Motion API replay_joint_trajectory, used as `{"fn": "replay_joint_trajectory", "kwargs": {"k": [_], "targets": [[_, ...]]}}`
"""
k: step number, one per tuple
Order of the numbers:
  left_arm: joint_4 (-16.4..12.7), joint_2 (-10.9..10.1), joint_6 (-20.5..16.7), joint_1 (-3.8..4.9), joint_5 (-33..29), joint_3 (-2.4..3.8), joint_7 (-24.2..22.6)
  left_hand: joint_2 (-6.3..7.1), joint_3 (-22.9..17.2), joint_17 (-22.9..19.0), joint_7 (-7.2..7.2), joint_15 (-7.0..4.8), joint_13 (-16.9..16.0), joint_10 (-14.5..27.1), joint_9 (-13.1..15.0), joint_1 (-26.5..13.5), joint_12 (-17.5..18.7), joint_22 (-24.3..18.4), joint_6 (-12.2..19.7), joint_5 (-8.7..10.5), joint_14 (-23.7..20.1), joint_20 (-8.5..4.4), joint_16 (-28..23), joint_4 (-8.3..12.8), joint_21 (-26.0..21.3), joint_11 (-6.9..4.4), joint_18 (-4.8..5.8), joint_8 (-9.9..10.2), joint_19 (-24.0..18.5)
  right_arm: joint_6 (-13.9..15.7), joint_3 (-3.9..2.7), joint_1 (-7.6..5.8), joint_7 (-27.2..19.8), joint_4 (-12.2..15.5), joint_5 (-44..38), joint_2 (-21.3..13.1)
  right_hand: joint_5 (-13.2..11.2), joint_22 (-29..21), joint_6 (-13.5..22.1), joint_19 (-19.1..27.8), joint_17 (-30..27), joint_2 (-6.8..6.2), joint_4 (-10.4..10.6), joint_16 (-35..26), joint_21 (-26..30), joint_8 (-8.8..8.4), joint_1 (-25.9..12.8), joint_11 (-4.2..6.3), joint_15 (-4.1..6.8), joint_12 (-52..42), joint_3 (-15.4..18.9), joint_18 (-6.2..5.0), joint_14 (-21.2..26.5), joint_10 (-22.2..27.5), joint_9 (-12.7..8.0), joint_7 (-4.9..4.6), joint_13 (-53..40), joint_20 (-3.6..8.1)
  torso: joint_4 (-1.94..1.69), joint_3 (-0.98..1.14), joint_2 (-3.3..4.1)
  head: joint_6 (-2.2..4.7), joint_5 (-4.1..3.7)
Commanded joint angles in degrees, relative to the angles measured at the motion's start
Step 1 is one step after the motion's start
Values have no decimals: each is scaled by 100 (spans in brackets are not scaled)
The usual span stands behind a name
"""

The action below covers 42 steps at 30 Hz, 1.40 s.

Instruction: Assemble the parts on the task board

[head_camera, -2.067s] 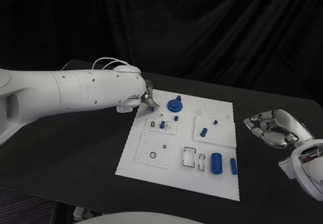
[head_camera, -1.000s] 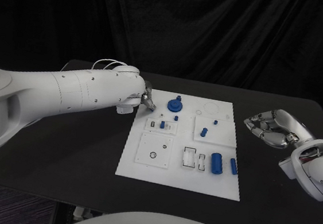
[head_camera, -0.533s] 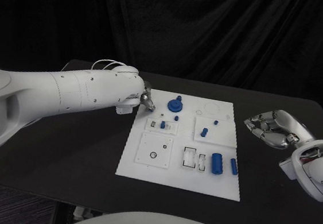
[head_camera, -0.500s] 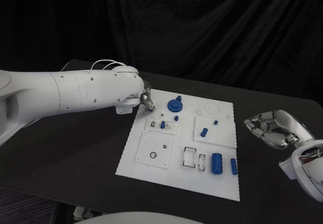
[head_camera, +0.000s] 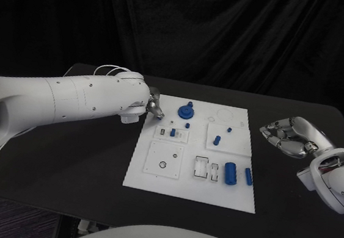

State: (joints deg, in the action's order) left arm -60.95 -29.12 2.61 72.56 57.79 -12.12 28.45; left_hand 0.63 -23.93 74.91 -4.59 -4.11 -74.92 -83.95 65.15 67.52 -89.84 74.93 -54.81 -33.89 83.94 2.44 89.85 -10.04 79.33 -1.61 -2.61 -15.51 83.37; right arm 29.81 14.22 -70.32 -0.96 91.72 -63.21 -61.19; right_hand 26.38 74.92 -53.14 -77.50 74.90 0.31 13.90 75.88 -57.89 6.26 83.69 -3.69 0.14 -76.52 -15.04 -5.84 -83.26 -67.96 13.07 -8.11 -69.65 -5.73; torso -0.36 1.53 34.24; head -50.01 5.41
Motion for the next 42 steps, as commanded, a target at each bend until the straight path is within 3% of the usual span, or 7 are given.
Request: {"fn": "replay_joint_trajectory", "kwargs": {"k": [1, 9, 17, 25, 42], "targets": [[-330, -163, -332, -8, -44, 4, -47, 49, -61, 1509, 273, -50, -1508, -605, 9, -63, -16, 979, -316, 2, 606, -47, 15, 31, 9, -47, -31, -17, -13, -36, -4, 20, 88, -1, -11, -19, 28, 688, -22, 40, 305, 5, 10, -36, 16, -25, 57, 2, 5, 34, -37, -35, 49, 45, -10, -11, 7, -15, 0, 0, 0, 1, -8], [-1320, -707, -505, 33, -44, 5, 98, 131, -98, 1509, 285, -62, -1508, -605, 5, -121, -16, 989, -341, 77, 606, -61, 15, 57, 16, -57, -28, -12, -2, -38, -4, 27, 103, -18, -11, -22, 29, 688, -19, 40, 302, 4, 8, -40, 16, -27, 58, 4, 6, 35, -40, -35, 52, 48, -11, -10, 9, -15, -3, 0, -3, 1, -15], [-1952, -1022, -570, 43, -45, 4, 214, 146, -136, 1509, 296, -73, -1508, -605, -9, -249, -16, 976, -370, 373, 606, -76, 15, 16, -38, -67, -39, 12, -24, -43, -4, 32, 108, -24, -11, -11, 29, 688, -19, 40, 302, 4, 8, -40, 16, -27, 58, 4, 6, 35, -40, -35, 52, 48, -11, -10, 9, -15, 1, 1, -3, 1, -1], [-2100, -1094, -675, 40, -45, 4, 217, 139, -141, 1509, 294, -74, -1508, -605, -14, -266, -16, 962, -360, 414, 606, -77, 15, 7, -73, -67, -47, 24, -44, -57, -4, 34, 117, -18, -12, -13, 31, 686, -20, 43, 300, 4, 6, -42, 22, -28, 58, 7, 8, 38, -46, -36, 53, 51, -11, -7, 13, -14, -2, 0, -1, 1, -12], [-1876, -952, -684, 15, -45, 3, 172, 97, -143, 1509, 285, -70, -1508, -605, -21, -313, -16, 948, -354, 485, 606, -76, 15, -35, -111, -60, -55, 39, -64, -71, -4, 34, 120, -7, -12, -18, 31, 686, -20, 43, 300, 4, 6, -42, 22, -28, 58, 7, 8, 38, -46, -36, 53, 51, -11, -7, 13, -14, 0, 1, 1, 1, -3]]}}
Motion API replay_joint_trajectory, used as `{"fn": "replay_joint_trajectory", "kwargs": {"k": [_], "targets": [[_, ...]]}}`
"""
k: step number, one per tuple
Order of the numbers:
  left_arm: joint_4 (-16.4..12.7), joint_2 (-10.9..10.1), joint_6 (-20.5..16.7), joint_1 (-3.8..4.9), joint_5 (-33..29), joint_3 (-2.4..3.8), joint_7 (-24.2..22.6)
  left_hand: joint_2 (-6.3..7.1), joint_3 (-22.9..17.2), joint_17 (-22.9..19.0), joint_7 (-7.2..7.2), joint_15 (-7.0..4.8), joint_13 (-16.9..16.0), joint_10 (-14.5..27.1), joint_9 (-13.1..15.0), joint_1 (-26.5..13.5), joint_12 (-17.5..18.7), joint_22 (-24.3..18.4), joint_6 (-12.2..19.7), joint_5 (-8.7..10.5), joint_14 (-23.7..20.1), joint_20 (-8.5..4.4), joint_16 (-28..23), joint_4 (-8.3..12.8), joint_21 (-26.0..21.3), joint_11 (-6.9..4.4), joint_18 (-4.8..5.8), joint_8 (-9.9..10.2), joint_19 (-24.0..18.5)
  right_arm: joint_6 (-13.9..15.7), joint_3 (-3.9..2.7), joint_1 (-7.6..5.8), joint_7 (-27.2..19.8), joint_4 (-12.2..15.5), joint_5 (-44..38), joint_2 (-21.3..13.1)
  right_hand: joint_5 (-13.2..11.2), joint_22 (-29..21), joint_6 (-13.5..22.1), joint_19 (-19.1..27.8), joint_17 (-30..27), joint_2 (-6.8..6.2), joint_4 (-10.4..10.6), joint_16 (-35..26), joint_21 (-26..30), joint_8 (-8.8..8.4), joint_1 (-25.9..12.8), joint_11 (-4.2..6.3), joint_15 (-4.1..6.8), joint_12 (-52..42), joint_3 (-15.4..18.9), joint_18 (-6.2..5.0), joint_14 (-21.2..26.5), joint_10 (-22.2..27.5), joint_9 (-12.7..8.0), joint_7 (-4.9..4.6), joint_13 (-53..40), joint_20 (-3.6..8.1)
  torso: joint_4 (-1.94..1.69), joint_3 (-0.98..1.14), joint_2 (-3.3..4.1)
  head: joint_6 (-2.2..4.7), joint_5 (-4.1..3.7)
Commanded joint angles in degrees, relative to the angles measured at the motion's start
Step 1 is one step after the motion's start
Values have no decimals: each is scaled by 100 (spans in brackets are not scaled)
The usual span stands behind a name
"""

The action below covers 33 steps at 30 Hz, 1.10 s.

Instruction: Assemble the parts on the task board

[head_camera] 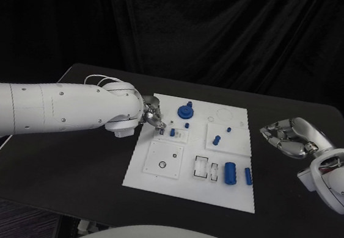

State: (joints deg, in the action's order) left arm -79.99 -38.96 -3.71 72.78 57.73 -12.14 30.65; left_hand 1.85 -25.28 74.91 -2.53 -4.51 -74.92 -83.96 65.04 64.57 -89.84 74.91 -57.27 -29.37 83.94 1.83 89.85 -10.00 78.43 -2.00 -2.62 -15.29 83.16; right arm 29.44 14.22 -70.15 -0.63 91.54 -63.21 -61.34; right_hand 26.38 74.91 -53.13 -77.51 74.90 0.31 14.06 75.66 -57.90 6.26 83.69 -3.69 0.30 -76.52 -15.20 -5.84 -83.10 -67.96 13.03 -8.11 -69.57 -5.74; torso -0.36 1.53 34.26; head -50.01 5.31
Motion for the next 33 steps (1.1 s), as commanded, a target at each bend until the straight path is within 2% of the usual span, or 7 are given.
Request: {"fn": "replay_joint_trajectory", "kwargs": {"k": [1, 15, 33], "targets": [[48, 46, -56, -12, -39, 4, -49, -31, -8, 1509, 78, -29, -1508, -604, -9, -23, -16, 946, -109, 36, 606, -14, 15, -46, -31, -19, -57, 18, -48, -34, -4, 17, 86, 11, -12, -2, 31, 688, -20, 43, 300, 4, -10, -20, 22, -28, 58, 7, -8, 38, -31, -36, 36, 51, -7, -7, 5, -14, 1, 0, -1, 1, 9], [316, 181, -124, -153, -39, 4, -126, -39, -2, 1509, 73, -27, -1508, -604, -13, -46, -16, 934, -98, 46, 606, -13, 15, -66, -60, -16, -64, 28, -65, -45, -4, 18, 84, 24, -12, -14, 31, 688, -35, 42, 299, 5, -12, -21, 22, -21, 56, 9, -6, 36, -38, -36, 37, 47, -5, -4, 2, -13, 0, 0, -1, 1, -3], [281, 150, -110, -184, -39, 4, -134, -39, -1, 1509, 73, -26, -1508, -604, -14, -50, -16, 923, -92, 46, 606, -12, 15, -68, -84, -14, -70, 33, -78, -53, -4, 23, 85, 20, -12, -8, 31, 687, -36, 44, 296, 3, -15, -24, 26, -21, 55, 10, -5, 38, -42, -37, 39, 51, -4, -3, 8, -12, -1, -1, -2, 1, 7]]}}
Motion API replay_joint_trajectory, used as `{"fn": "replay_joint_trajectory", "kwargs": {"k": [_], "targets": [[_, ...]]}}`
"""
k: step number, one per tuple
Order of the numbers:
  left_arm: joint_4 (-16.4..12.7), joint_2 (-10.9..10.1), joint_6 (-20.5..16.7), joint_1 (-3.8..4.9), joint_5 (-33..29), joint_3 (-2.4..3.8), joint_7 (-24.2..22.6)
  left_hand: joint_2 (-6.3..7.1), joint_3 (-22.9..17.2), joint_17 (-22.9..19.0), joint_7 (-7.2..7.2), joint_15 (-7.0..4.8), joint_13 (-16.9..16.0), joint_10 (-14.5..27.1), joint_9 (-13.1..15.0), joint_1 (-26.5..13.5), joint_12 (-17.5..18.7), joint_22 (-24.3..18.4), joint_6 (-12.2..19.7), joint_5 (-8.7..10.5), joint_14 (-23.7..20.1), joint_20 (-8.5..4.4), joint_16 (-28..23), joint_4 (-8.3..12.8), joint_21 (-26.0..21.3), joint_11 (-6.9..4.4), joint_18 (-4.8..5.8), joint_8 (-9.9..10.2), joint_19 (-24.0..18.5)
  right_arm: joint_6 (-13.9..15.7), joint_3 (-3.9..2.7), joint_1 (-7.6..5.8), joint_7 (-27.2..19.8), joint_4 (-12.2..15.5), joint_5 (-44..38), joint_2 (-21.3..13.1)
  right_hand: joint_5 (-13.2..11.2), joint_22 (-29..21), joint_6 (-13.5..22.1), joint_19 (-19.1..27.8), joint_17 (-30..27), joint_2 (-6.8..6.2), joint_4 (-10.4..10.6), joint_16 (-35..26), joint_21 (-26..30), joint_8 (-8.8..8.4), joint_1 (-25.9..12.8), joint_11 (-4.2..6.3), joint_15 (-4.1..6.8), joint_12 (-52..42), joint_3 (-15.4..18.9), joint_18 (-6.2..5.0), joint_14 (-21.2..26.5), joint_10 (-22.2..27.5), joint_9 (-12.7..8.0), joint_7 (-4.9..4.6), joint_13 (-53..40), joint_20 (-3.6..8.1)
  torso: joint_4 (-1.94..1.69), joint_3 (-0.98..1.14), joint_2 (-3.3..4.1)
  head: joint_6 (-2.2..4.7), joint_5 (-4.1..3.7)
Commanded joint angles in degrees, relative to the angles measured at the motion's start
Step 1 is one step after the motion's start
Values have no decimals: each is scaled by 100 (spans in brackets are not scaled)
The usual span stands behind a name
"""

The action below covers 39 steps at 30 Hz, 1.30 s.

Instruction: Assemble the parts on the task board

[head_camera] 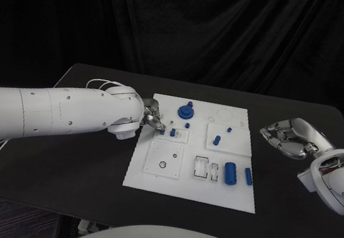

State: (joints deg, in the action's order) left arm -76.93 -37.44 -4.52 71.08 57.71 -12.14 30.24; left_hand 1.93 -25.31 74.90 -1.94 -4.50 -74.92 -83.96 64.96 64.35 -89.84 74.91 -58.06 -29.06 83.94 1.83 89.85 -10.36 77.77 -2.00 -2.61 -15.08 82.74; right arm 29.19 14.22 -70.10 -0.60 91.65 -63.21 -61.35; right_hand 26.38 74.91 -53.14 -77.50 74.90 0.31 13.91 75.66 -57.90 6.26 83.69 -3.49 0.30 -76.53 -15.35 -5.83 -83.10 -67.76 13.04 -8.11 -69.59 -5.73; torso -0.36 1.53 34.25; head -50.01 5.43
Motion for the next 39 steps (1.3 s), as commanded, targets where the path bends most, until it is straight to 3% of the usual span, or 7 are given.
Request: {"fn": "replay_joint_trajectory", "kwargs": {"k": [1, 8, 21, 25, 29, 33, 39], "targets": [[-31, -5, -23, -16, -37, 4, -94, -48, 2, 1510, 14, -26, -1508, -604, -7, -29, -16, 924, -13, 16, 606, -13, 15, -31, -18, -15, -70, 11, -36, -27, -4, 18, 82, 9, -12, -6, 31, 687, -36, 44, 296, 3, 1, -24, 26, -21, 55, -11, -5, 39, -26, -37, 39, 30, -5, -3, 10, -12, -2, -1, -1, 1, -9], [-5, 14, -2, -31, -37, 4, -110, -32, 9, 1510, 10, -23, -1508, -604, -11, -33, -16, 919, 16, 25, 606, -11, 15, -26, -34, -12, -73, 28, -45, -31, -4, 20, 84, 11, -12, -6, 31, 687, -36, 44, 296, 3, 1, -24, 26, -21, 55, -11, -5, 39, -26, -37, 39, 30, -5, -3, 10, -12, 0, -1, 0, 1, -6], [48, 39, 18, -106, -37, 4, -119, -65, 82, 1510, -29, 7, -1508, -604, -45, -82, -16, 909, 116, 418, 606, 16, 15, -47, -96, 23, -83, 117, -69, -57, -4, 23, 110, 9, -12, -2, 31, 687, -36, 44, 296, 3, 1, -24, 26, -21, 55, -11, -5, 39, -26, -37, 39, 30, -5, -3, 10, -12, -1, -1, -1, 1, -9], [67, 44, 22, -126, -37, 4, -100, -91, 240, 1510, -55, 30, -1508, -604, -91, -184, -16, 909, 146, 1014, 606, 38, 15, -144, -132, 48, -87, 180, -78, -64, -4, 24, 119, 12, -12, -6, 31, 687, -36, 44, 296, 3, 1, -24, 26, -21, 55, -11, -5, 39, -26, -37, 39, 30, -5, -3, 10, -12, -1, -1, 0, 1, -10], [63, 31, 58, -137, -37, 4, -57, -82, 495, 1510, -78, 47, -1508, -604, -156, -254, -16, 913, 172, 1267, 606, 58, 15, -232, -158, 70, -90, 249, -82, -77, -4, 24, 132, 9, -12, -9, 31, 687, -36, 44, 296, 3, 1, -24, 26, -21, 55, -11, -5, 39, -26, -37, 39, 30, -5, -3, 10, -12, 0, -1, -1, 1, -4], [61, 17, 129, -143, -37, 4, 1, -50, 936, 1510, -141, 94, -1508, -604, -318, -394, -16, 912, 218, 1939, 606, 96, 15, -428, -219, 124, -100, 386, -99, -95, -4, 25, 146, 7, -12, -5, 31, 687, -36, 44, 296, 3, 1, -24, 26, -21, 55, -11, -5, 39, -26, -37, 39, 30, -5, -3, 10, -12, 0, -1, -1, 1, -4], [73, 1, 216, -147, -37, 4, 106, -36, 1258, 1510, -175, 121, -1508, -604, -434, -524, -16, 910, 254, 2138, 606, 123, 15, -579, -268, 156, -109, 473, -114, -127, -4, 27, 166, 3, -12, 1, 32, 684, -31, 49, 293, -3, -3, -27, 43, -28, 48, -10, -2, 44, -37, -40, 40, 37, -8, -4, 21, -10, -1, -1, 0, 1, 3]]}}
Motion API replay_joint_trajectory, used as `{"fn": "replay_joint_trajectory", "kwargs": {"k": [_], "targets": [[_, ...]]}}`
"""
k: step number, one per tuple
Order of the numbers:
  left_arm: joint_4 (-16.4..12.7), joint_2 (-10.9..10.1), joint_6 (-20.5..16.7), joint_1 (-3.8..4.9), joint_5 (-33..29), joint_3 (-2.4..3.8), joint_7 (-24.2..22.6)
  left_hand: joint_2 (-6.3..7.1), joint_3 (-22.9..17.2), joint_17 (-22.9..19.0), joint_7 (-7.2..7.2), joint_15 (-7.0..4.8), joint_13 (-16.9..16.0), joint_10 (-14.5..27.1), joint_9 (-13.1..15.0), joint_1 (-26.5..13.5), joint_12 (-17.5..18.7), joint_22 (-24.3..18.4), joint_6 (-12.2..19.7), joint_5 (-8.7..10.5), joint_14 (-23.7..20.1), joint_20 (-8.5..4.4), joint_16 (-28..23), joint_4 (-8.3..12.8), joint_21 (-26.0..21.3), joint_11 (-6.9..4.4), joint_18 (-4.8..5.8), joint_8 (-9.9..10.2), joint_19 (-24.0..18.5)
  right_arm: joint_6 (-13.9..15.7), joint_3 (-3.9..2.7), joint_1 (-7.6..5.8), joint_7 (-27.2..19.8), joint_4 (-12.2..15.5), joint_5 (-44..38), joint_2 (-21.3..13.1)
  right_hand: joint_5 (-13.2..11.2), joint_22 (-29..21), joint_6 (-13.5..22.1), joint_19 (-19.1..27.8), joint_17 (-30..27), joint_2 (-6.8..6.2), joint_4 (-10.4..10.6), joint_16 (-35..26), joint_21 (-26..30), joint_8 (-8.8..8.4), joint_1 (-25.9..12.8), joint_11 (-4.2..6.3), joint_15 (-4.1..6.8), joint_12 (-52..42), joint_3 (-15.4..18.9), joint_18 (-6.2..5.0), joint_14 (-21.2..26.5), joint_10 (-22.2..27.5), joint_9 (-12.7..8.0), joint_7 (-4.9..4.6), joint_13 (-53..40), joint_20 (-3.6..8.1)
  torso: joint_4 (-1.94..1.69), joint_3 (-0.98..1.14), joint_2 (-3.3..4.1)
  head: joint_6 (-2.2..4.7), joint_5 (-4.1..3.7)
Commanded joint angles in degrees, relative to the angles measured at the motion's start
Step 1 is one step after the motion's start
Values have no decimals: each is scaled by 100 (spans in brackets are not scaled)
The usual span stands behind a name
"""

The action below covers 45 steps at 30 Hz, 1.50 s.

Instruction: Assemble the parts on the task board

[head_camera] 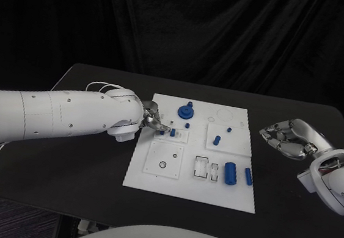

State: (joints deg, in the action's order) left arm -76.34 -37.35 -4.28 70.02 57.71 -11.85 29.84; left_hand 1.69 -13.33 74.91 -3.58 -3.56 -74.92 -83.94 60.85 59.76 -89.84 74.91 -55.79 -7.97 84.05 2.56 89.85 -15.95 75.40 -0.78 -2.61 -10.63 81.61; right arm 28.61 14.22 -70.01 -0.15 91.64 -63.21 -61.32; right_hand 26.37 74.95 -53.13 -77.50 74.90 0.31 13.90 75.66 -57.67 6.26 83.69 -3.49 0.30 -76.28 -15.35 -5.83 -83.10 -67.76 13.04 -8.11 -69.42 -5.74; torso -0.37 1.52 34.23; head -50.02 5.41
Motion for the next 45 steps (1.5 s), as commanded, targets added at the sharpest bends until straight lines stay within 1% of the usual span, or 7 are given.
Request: {"fn": "replay_joint_trajectory", "kwargs": {"k": [1, 9, 18, 26, 32, 43, 45], "targets": [[19, -10, 214, -41, -37, -25, 167, -10, 110, 1509, -17, 31, -1508, -606, -42, -74, -16, 903, 43, 39, 595, 54, 15, -27, -56, 40, -115, 45, -13, -74, -4, 18, 125, 3, -12, -1, 32, 679, -31, 49, 293, -3, -3, -27, 20, -28, 48, -10, -2, 20, -38, -41, 40, 37, -8, -4, 5, -10, -1, 1, 1, 2, 1], [60, -19, 254, -43, -37, -25, 253, -35, 279, 1509, -31, 45, -1508, -606, -99, -122, -16, 915, 55, -40, 595, 68, 15, -48, -53, 53, -113, 79, 0, -109, -4, 20, 149, 0, -12, 1, 32, 679, -31, 49, 293, -3, -3, -27, 20, -28, 48, -10, -2, 20, -38, -41, 40, 37, -8, -4, 5, -10, 0, 1, 1, 2, 7], [73, -15, 128, -45, -37, -25, 221, -415, 1018, 1509, 0, 26, -1508, -606, -90, -951, -16, 970, -47, 104, 595, 59, 15, -92, -15, 31, -99, -28, 67, -137, -4, 21, 158, -8, -12, 16, 32, 678, -36, 52, 290, -1, -5, -29, 27, -27, 46, -11, -2, 21, -43, -42, 41, 38, -8, -4, 9, -9, -1, 1, 2, 2, 14], [120, 4, -117, -46, -37, -25, 8, -754, 1468, 1509, 27, 11, -1508, -606, 40, -1274, -16, 1006, -79, -51, 595, 43, 15, -88, -1, 9, -92, -173, 93, -148, -4, 21, 161, -8, -12, 9, 32, 678, -36, 52, 290, -1, -5, -29, 27, -27, 46, -11, -2, 21, -43, -42, 41, 38, -8, -4, 9, -9, 3, 0, 1, 2, 11], [155, 11, -301, -46, -37, -24, -161, -971, 1676, 1509, 66, -19, -1508, -606, 255, -952, -16, 1036, -52, -661, 595, 16, 15, -80, 2, -26, -87, -368, 113, -152, -4, 21, 163, -9, -12, 8, 32, 678, -36, 52, 290, -1, -5, -29, 27, -27, 46, -11, -2, 21, -43, -42, 41, 38, -8, -4, 9, -9, 0, 1, 0, 2, 6], [-30, -129, -841, -26, -37, -23, -490, -1011, 1820, 1509, 118, -55, -1508, -606, 441, -550, -16, 1068, -38, -1070, 595, -18, 15, -73, 56, -70, -72, -583, 157, -156, -4, 21, 172, -18, -12, 4, 32, 678, -36, 52, 290, -1, -5, -29, 27, -27, 46, -11, -2, 21, -43, -42, 41, 38, -8, -4, 9, -9, 0, 1, 1, 2, -1], [-86, -163, -887, 25, -37, -22, -534, -1006, 1831, 1509, 122, -59, -1508, -606, 455, -501, -16, 1072, -30, -1098, 595, -21, 15, -71, 65, -73, -70, -599, 163, -158, -4, 21, 176, -22, -12, 6, 32, 678, -36, 52, 290, -1, -5, -29, 27, -27, 46, -11, -2, 21, -43, -42, 41, 38, -8, -4, 9, -9, -1, 0, 1, 2, -3]]}}
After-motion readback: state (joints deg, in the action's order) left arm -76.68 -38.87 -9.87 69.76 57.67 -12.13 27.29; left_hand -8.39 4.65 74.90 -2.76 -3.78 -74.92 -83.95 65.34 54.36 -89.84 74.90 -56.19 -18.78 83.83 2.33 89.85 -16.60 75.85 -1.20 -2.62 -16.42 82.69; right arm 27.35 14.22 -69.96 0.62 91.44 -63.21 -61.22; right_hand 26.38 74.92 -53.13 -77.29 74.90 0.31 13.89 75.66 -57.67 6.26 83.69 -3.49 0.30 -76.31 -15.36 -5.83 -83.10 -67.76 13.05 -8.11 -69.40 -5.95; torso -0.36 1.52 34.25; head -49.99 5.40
